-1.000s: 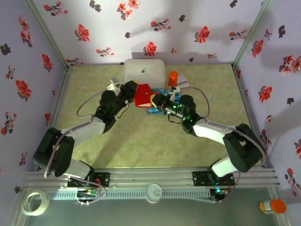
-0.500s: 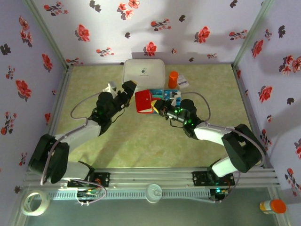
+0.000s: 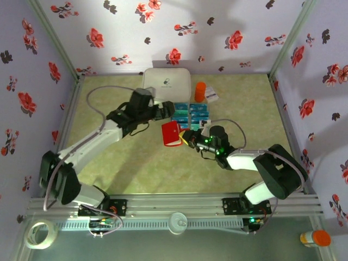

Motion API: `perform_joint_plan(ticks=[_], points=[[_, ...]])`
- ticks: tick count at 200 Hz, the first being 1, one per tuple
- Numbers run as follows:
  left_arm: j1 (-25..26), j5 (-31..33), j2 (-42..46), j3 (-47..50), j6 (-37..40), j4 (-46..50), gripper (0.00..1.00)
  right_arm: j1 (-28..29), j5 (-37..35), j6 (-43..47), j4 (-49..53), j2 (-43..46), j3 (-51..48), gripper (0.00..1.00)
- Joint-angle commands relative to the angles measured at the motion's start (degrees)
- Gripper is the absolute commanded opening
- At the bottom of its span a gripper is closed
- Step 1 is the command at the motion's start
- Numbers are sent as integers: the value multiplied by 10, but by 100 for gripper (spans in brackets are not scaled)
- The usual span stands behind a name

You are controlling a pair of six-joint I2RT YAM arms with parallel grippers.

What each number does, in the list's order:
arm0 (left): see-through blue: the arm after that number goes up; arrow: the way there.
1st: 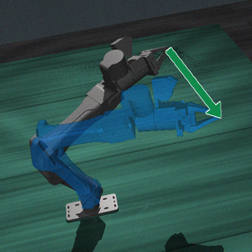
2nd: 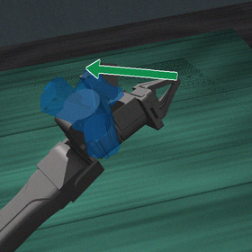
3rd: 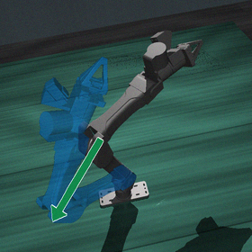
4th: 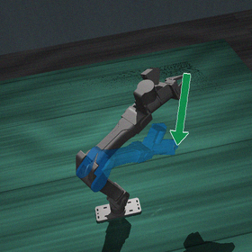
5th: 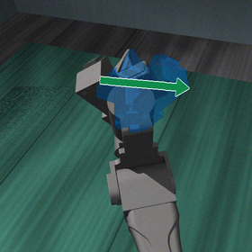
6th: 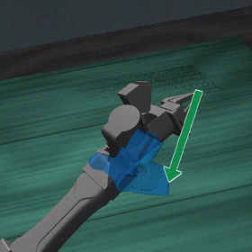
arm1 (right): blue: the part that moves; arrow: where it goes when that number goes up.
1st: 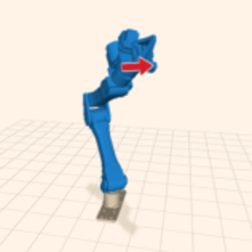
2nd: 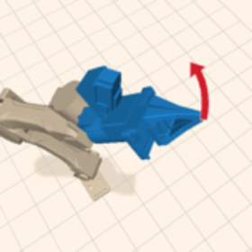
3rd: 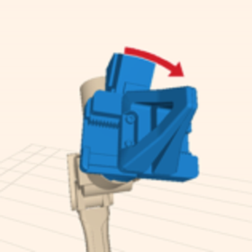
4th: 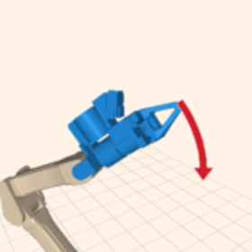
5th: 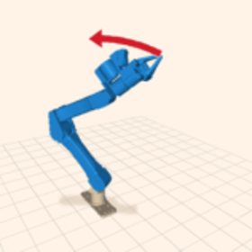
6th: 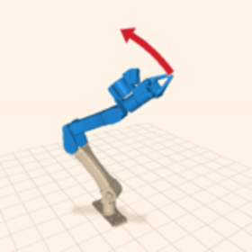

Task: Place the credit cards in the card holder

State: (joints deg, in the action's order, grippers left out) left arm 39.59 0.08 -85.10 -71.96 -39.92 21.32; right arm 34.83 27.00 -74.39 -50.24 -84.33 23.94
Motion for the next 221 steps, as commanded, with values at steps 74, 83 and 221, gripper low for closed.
perform_joint_plan(ticks=[74,83,221], points=[[109,182,-206,-214,130,297,100,12,-29,43,17,11,-8,0],[109,184,-202,-203,127,290,100,12,-30,43,17,11,-10,0],[91,213,-143,-98,117,258,100,9,-43,42,21,-3,-20,0]])
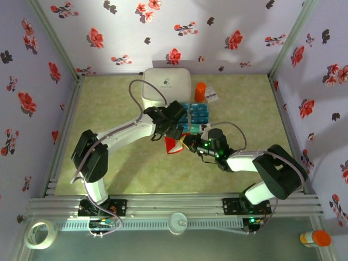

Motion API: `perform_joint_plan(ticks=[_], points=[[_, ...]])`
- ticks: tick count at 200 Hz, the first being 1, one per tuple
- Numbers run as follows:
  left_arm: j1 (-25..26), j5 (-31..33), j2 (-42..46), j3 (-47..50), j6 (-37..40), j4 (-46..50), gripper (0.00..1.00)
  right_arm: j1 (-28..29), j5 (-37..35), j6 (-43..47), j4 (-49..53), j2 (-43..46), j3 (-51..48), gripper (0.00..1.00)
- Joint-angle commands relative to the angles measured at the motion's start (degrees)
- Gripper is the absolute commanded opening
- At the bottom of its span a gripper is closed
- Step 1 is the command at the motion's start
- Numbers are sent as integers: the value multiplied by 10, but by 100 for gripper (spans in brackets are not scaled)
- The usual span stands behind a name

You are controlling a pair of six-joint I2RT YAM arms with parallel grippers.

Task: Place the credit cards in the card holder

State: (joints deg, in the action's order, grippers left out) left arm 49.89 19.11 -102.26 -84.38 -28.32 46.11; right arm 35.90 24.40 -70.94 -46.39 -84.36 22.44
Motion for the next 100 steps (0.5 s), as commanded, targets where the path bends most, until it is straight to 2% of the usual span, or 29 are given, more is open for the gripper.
perform_joint_plan(ticks=[1,51,100], points=[[-12,23,30,27,1,10,100,-2,-17,7,-18,-3,-5,0],[-22,25,67,105,-5,-27,100,-6,-30,11,-21,-22,-16,0],[-22,24,59,179,-16,-66,100,-5,-40,15,-34,-37,-32,0]])
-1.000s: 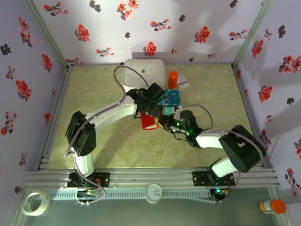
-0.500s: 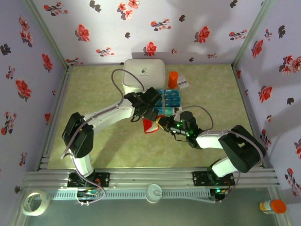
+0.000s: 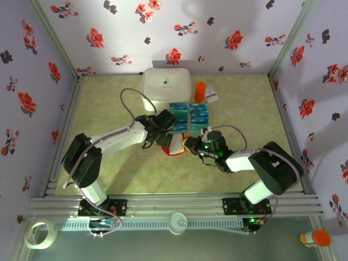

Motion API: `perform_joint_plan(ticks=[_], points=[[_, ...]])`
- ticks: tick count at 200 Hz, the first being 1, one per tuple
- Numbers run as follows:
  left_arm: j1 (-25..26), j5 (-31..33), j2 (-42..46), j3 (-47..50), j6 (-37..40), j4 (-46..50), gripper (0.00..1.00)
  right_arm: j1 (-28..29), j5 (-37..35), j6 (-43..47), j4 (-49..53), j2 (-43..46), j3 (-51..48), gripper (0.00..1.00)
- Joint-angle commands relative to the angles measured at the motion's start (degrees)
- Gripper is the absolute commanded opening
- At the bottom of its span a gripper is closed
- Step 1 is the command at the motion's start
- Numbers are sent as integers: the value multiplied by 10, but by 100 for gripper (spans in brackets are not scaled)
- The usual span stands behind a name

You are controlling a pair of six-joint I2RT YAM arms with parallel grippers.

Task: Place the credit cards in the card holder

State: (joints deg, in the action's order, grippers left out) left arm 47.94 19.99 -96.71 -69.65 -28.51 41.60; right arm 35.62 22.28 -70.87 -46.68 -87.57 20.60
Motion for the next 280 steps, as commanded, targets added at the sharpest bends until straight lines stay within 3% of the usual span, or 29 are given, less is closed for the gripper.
perform_joint_plan(ticks=[1,103,141,171,222,248,280], points=[[-2,15,3,33,-15,-22,100,-2,-19,14,-31,-5,-13,0],[-3,36,-32,89,-14,-62,100,55,-96,33,12,7,-43,0],[-3,45,-42,104,-11,-79,100,55,-101,50,49,25,-39,27],[-3,55,-48,106,-7,-80,100,47,-103,79,134,84,-22,41],[-3,61,-51,103,-2,-82,100,30,-152,173,433,239,55,44],[-3,60,-51,99,-3,-82,100,30,-126,213,511,234,113,44],[-3,58,-46,100,-9,-81,100,41,-92,227,505,177,155,43]])
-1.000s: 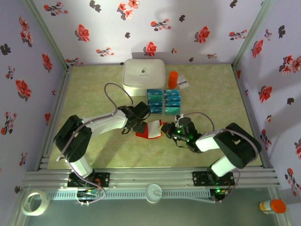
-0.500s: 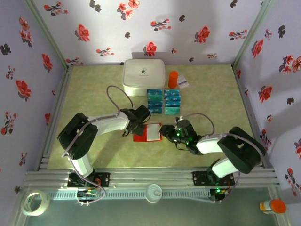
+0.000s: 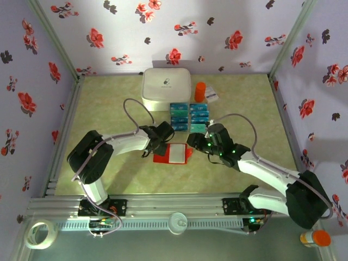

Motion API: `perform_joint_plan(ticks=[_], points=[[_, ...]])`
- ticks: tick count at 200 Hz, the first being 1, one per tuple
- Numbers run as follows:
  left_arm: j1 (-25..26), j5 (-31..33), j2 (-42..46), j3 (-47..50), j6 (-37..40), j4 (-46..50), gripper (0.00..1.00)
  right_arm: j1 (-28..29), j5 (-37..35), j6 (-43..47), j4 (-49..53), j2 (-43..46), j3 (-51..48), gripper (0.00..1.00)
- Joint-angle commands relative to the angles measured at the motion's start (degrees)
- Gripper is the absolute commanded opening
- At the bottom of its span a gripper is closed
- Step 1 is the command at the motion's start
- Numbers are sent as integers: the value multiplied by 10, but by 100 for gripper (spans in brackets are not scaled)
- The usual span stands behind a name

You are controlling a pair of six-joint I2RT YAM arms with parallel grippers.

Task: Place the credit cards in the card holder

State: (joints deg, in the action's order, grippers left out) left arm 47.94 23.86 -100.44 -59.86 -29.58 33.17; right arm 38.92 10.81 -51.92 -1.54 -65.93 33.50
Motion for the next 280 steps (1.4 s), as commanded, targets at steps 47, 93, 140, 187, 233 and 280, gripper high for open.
perform_joint_plan(ticks=[47,93,140,187,233,280], points=[[-4,19,2,8,-4,8,100,32,32,34,13,-137,48,38],[-3,20,8,7,-2,9,100,29,-11,33,4,-170,33,32],[-3,20,6,7,-3,6,100,2,-25,17,-31,-179,-19,27],[-3,19,2,12,-6,1,100,-6,-20,0,-71,-185,-63,25],[-3,-16,25,-17,-8,13,100,-7,-16,-5,-79,-177,-74,24],[-2,-96,39,-100,-6,29,100,-7,-22,-12,-81,-174,-78,23]])
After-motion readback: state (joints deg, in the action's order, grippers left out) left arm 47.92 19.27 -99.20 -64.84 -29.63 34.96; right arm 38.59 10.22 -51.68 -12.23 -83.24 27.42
